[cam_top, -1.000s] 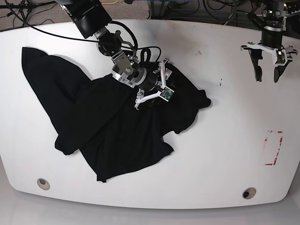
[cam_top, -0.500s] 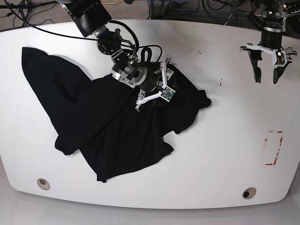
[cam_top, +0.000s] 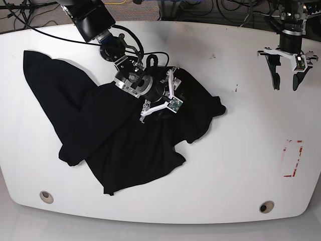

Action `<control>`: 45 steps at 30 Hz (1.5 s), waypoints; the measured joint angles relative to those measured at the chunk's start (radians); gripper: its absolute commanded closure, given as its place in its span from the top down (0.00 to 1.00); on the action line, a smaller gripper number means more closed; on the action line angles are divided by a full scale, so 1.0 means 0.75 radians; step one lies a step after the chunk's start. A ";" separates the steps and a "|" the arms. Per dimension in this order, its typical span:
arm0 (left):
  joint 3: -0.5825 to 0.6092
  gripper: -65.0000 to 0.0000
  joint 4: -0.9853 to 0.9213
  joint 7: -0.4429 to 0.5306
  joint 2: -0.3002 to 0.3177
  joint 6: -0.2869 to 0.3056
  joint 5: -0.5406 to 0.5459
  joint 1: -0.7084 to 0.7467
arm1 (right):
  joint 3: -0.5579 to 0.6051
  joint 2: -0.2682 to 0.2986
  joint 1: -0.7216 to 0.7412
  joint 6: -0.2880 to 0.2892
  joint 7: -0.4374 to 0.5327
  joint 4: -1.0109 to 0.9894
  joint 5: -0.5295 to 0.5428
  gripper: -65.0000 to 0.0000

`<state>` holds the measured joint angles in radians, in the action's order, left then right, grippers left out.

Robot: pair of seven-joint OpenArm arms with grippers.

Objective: Fold the T-shirt properly

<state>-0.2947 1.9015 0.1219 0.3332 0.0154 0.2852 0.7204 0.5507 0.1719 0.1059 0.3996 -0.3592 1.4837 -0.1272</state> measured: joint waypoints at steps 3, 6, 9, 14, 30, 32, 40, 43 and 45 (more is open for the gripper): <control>0.002 0.53 -0.001 0.000 0.000 0.000 0.000 -0.001 | 0.001 -0.005 0.000 0.000 -0.006 -0.021 0.001 0.55; 0.002 0.53 -0.001 -0.001 0.001 0.001 0.000 -0.001 | 0.011 -0.011 0.007 0.001 -0.004 -0.049 0.001 0.55; 0.001 0.52 -0.001 0.001 0.001 0.001 0.000 0.001 | 0.018 -0.012 0.029 0.002 -0.001 -0.082 0.002 0.56; -0.014 0.52 -0.001 0.006 0.001 0.000 0.000 0.005 | 0.025 -0.018 0.068 0.002 -0.001 -0.120 0.001 0.56; -0.039 0.52 -0.001 0.011 0.001 0.004 0.000 0.011 | 0.023 -0.021 0.066 0.001 0.008 -0.109 0.001 0.56; -0.034 0.52 -0.001 0.014 0.003 -0.001 0.000 0.011 | 0.016 -0.023 0.064 0.001 0.024 -0.101 0.001 0.56; -0.031 0.52 -0.001 0.019 0.004 0.003 0.000 0.011 | 0.010 -0.022 0.067 0.001 0.025 -0.095 0.004 0.57; -0.032 0.52 -0.001 0.018 0.003 0.004 0.000 0.011 | 0.013 -0.022 0.071 0.001 0.021 -0.095 0.005 0.57; -0.033 0.52 -0.001 0.019 0.003 0.004 0.000 0.011 | 0.016 -0.023 0.076 0.000 0.019 -0.095 0.006 0.57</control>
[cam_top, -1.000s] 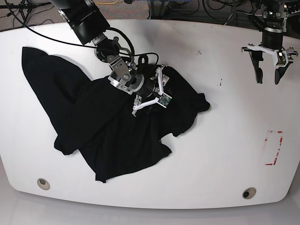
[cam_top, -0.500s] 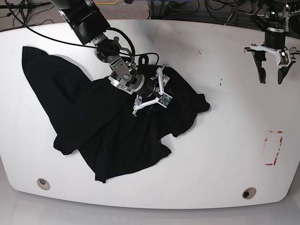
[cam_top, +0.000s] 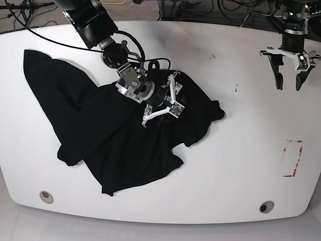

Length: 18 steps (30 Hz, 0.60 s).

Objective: Fold the T-shirt properly

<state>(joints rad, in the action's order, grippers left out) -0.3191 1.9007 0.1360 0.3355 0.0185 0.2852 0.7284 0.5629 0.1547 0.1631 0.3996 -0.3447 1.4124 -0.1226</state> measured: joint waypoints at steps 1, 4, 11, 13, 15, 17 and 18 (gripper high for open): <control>0.000 0.52 0.000 0.001 0.001 -0.001 0.000 0.000 | 0.000 0.000 0.003 0.000 0.001 -0.001 0.001 0.57; -0.002 0.52 0.000 -0.001 0.000 -0.001 0.000 0.000 | -0.001 -0.003 0.010 -0.004 0.001 -0.003 0.010 0.53; -0.004 0.52 0.000 -0.001 0.001 -0.002 0.000 0.003 | -0.002 -0.003 0.006 -0.005 0.010 -0.008 0.010 0.33; -0.004 0.52 0.000 -0.001 0.001 -0.003 0.000 0.004 | -0.002 -0.002 0.005 -0.005 0.009 -0.009 0.010 0.27; -0.004 0.52 0.000 -0.001 0.001 -0.004 0.000 0.003 | -0.002 0.001 0.005 -0.005 0.009 -0.009 0.010 0.11; -0.004 0.51 0.000 0.000 0.001 -0.004 -0.001 -0.001 | -0.002 0.001 0.006 -0.004 0.009 -0.009 0.007 0.05; -0.004 0.51 0.000 0.000 0.000 -0.005 -0.001 -0.005 | -0.001 0.001 0.006 -0.004 0.007 -0.009 -0.002 0.02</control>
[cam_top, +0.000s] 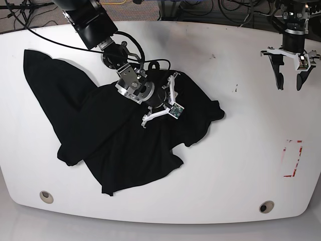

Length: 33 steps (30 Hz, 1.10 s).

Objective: Fold the T-shirt properly

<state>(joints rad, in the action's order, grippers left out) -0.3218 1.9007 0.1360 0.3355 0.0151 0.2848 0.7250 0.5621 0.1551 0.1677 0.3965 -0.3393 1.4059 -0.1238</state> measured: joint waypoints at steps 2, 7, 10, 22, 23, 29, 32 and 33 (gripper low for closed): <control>0.000 0.51 0.000 0.000 0.000 0.001 -0.001 -0.006 | 0.001 0.001 0.000 0.000 -0.006 0.000 -0.004 0.00; 0.002 0.52 0.000 0.005 0.001 0.001 -0.001 -0.013 | 0.003 0.001 -0.001 0.000 -0.008 0.000 -0.004 0.00; 0.000 0.52 0.000 0.004 0.000 0.001 -0.001 -0.013 | 0.003 0.001 0.000 0.000 -0.009 0.000 -0.003 0.00; -0.034 0.52 -0.002 0.013 0.001 0.017 0.001 -0.021 | 0.010 0.008 0.024 0.002 -0.048 0.001 -0.003 0.01; -0.034 0.52 -0.002 0.013 0.001 0.016 0.001 -0.026 | 0.010 0.007 0.030 0.002 -0.050 0.001 -0.002 0.01; -0.043 0.52 -0.002 0.016 0.002 0.016 0.000 -0.036 | 0.013 0.005 0.058 0.008 -0.052 -0.001 0.001 0.01; -0.051 0.52 -0.002 0.010 0.001 0.016 0.000 -0.036 | 0.030 0.003 0.074 0.019 -0.050 -0.009 0.001 0.00; -0.052 0.52 -0.002 0.011 0.001 0.016 0.001 -0.037 | 0.032 0.001 0.079 0.025 -0.050 -0.011 0.001 0.00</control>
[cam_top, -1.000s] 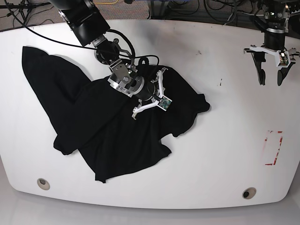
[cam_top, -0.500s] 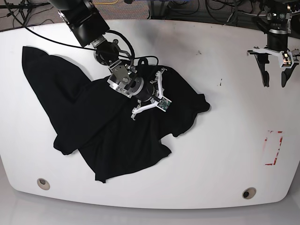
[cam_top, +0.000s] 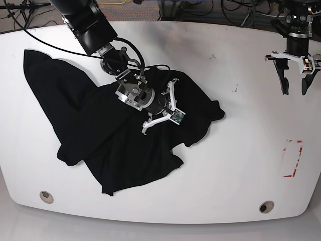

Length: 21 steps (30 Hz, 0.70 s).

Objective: Fold the T-shirt properly

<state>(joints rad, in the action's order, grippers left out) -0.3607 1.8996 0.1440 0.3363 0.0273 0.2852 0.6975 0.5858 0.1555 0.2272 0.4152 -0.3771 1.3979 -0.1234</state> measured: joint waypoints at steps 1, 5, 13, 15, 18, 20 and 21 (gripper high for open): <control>-0.002 0.52 0.000 0.001 0.000 0.000 0.000 -0.001 | 0.003 -0.004 0.005 0.011 -0.001 -0.002 0.001 0.00; -0.005 0.52 0.000 0.002 0.001 0.008 0.000 -0.013 | 0.017 -0.015 0.021 0.011 0.000 -0.004 0.000 0.00; -0.004 0.52 0.001 0.009 0.003 0.004 0.000 -0.042 | 0.062 -0.072 0.078 0.012 -0.002 -0.006 -0.004 0.00; -0.004 0.52 0.001 0.010 0.004 0.004 -0.001 -0.048 | 0.063 -0.090 0.089 0.017 -0.001 -0.006 -0.003 0.00; -0.005 0.51 0.002 0.009 0.004 0.003 0.000 -0.048 | 0.058 -0.116 0.106 0.017 -0.001 -0.013 -0.003 0.00; -0.004 0.51 0.002 0.009 0.003 -0.001 0.000 -0.043 | 0.048 -0.136 0.124 0.016 0.001 -0.033 -0.002 0.00; -0.005 0.51 0.002 0.009 0.002 0.001 -0.001 -0.039 | 0.044 -0.145 0.133 0.016 -0.002 -0.044 -0.004 0.00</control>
<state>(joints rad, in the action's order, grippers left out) -0.3641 1.9007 0.1509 0.3378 0.0277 0.2848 0.6682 0.6186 0.0463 0.3267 0.4274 -0.3782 1.3651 -0.1265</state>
